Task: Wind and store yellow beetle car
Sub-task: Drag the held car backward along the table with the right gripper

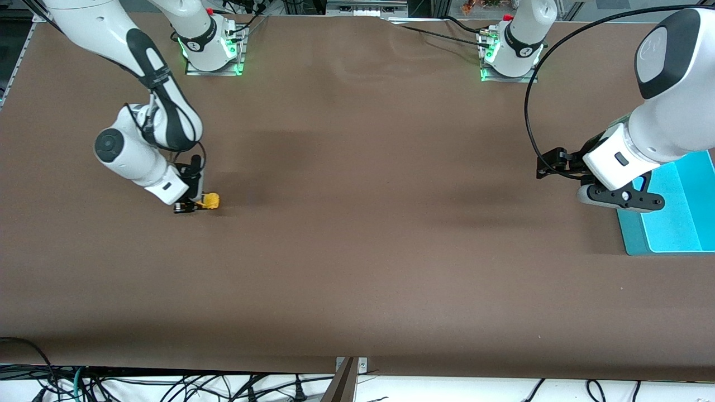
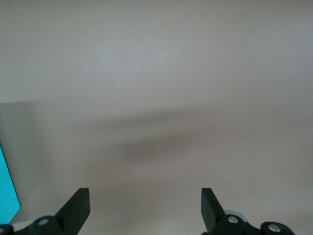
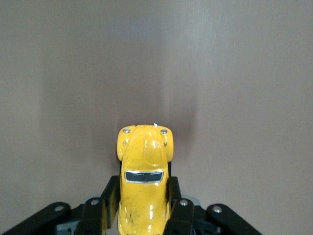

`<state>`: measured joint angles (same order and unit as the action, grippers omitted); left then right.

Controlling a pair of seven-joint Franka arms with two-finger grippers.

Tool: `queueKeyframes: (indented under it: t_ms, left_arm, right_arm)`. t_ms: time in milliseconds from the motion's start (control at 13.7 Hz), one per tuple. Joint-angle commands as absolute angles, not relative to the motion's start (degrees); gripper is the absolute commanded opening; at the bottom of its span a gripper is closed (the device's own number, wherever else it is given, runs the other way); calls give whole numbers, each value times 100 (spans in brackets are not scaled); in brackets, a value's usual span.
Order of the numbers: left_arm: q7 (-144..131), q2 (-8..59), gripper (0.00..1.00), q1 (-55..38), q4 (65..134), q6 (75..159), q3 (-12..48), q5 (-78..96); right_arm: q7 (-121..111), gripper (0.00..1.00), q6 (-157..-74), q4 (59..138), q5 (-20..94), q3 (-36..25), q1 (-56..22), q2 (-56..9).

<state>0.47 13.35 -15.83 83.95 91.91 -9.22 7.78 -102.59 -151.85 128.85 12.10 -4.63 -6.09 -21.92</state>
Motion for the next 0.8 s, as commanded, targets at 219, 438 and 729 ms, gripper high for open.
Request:
queueKeyframes:
  t_ms: [219, 438, 729]
  left_arm:
    - [35, 1415, 100, -1573, 8227, 9114, -932, 967]
    - [35, 1415, 100, -1573, 8227, 9114, -932, 967]
    - [35, 1415, 100, -1573, 8227, 9114, -932, 967]
  right_arm:
    - [-11408, 25, -15319, 13025, 1345, -852, -27, -2382]
    - [-11408, 34, -15267, 12999, 1503, -844, -35, -2373]
    - [-11382, 96, -15205, 12903, 1573, -791, -35, -2355]
